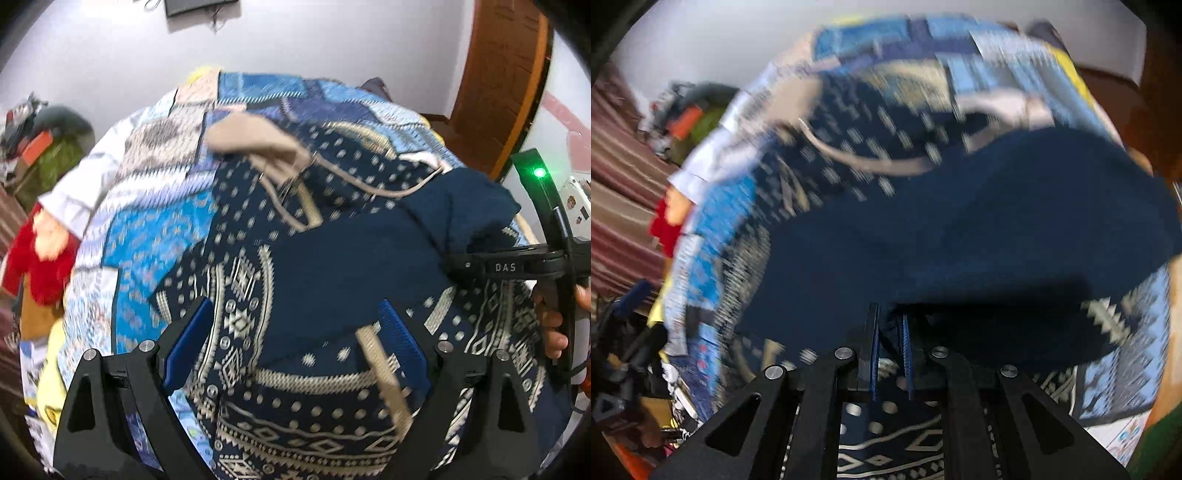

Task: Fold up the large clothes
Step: 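Grasp the other navy sleeve with the right gripper and lift it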

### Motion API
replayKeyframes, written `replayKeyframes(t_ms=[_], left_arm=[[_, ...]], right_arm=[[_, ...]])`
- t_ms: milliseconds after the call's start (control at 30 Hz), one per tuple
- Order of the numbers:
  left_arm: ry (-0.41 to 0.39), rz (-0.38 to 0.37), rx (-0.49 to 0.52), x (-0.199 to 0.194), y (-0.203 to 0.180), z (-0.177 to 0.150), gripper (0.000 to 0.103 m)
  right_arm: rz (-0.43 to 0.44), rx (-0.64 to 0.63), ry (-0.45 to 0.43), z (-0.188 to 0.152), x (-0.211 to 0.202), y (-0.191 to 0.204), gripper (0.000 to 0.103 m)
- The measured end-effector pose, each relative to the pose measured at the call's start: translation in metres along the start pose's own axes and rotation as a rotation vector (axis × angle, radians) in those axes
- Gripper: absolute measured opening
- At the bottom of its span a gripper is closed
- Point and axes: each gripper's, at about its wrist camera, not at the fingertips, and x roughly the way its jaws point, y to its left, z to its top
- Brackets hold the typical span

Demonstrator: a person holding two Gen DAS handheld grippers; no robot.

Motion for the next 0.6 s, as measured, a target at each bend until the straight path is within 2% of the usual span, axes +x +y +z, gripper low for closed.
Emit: replayKeyframes(t_ms=[200, 400, 467, 600], left_arm=[[0.048, -0.028, -0.029, 0.017, -0.001, -0.006, 0.091], [0.050, -0.088, 0.017, 0.024, -0.038, 0.013, 0.091], [0.050, -0.109, 0.054, 0.027, -0.058, 0.024, 0.091], [0.046, -0.148, 0.144, 0.031, -0.106, 0.049, 0.091]], right_arm=[[0.038, 0.018, 0.072, -0.011, -0.006, -0.015, 0.009], [0.071, -0.042, 0.135, -0.037, -0.024, -0.021, 0.009], [0.075, -0.063, 0.105, -0.044, -0.038, -0.026, 0.009], [0.006, -0.065, -0.020, -0.052, -0.078, -0.049, 0.009]])
